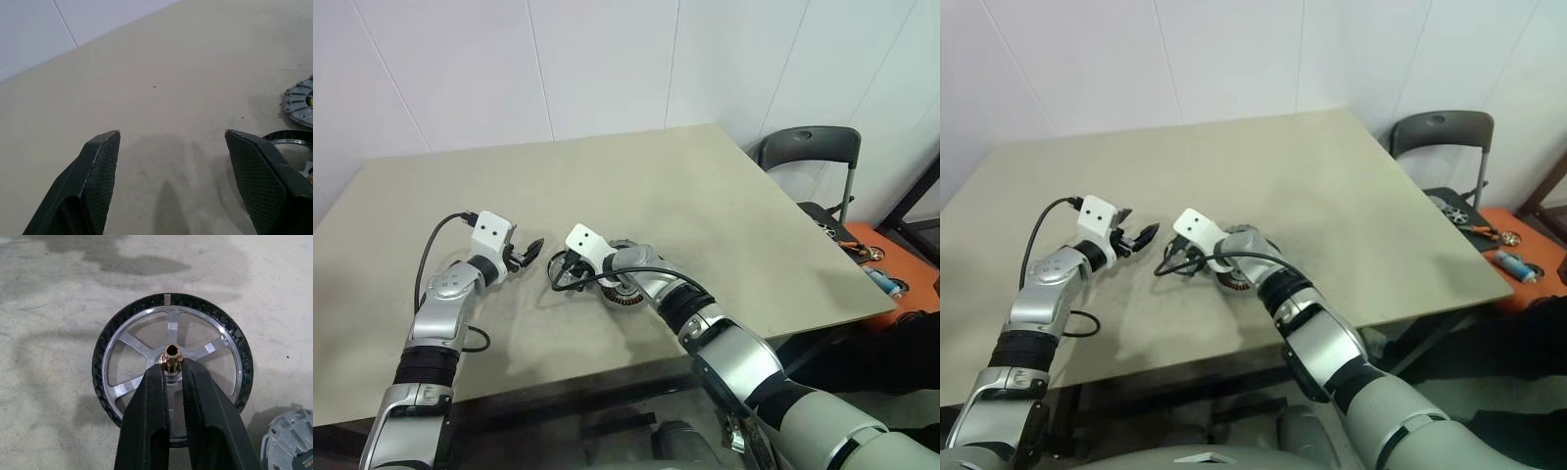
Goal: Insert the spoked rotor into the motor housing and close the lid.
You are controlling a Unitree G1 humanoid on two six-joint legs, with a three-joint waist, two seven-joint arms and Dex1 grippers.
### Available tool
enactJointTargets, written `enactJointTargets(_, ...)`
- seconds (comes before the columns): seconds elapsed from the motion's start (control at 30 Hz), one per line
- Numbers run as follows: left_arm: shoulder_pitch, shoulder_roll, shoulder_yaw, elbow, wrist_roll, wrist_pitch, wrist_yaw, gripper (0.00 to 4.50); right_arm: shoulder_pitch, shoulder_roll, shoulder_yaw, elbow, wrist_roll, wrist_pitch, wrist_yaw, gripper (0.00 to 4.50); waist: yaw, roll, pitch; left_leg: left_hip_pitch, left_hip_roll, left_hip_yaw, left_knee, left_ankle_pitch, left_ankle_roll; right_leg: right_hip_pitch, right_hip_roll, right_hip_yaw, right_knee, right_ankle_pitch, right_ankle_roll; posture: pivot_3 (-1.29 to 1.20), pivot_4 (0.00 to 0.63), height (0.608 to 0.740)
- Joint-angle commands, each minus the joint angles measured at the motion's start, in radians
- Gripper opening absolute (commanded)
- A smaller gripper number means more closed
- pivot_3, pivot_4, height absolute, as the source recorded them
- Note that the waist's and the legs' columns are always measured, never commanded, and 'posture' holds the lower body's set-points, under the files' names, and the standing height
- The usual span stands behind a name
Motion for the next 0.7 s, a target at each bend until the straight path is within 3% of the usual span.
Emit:
enactJointTargets(0.03,-0.005,0.003,0.025,-0.018,0.008,-0.016,0.008,3.64,0.020,0.055,-0.013,-0.023,0.012,-0.001,0.007,0.09,0.000,0.000,0.000,0.000,0.000,0.000,0.000,0.000,0.000,0.000,0.000,0.000,0.000,0.000,0.000,0.00,0.000,0.740)
enactJointTargets(0.13,-0.008,0.003,0.024,-0.017,0.008,-0.016,0.007,3.64,0.003,0.029,-0.067,-0.042,0.050,0.061,-0.002,0.09,0.001,0.000,0.000,0.000,0.000,0.000,0.000,0.000,0.000,0.000,0.000,0.000,0.000,0.000,0.000,0.00,0.000,0.740)
enactJointTargets(0.3,-0.019,0.003,0.025,-0.013,0.008,-0.015,0.008,3.64,-0.004,-0.067,-0.333,-0.238,0.321,0.438,0.078,0.09,0.005,0.000,0.000,-0.001,0.000,-0.001,0.000,0.000,0.000,0.000,0.000,0.000,-0.001,0.000,0.000,0.00,0.000,0.740)
enactJointTargets(0.5,-0.036,-0.002,0.020,0.014,0.014,-0.023,0.006,3.64,0.207,-0.179,-0.518,-0.662,0.577,0.891,0.080,0.09,0.007,0.000,0.000,-0.002,0.000,-0.002,-0.001,0.000,0.000,0.000,-0.001,-0.002,-0.003,0.000,0.000,0.00,0.000,0.740)
enactJointTargets(0.7,-0.076,-0.017,0.005,0.065,0.030,-0.041,-0.002,3.64,0.360,-0.144,-0.817,-0.902,0.763,1.261,-0.014,0.09,0.003,0.001,0.001,-0.002,0.000,-0.001,-0.002,0.000,0.000,0.000,-0.001,-0.001,-0.003,0.000,0.000,0.00,0.000,0.740)
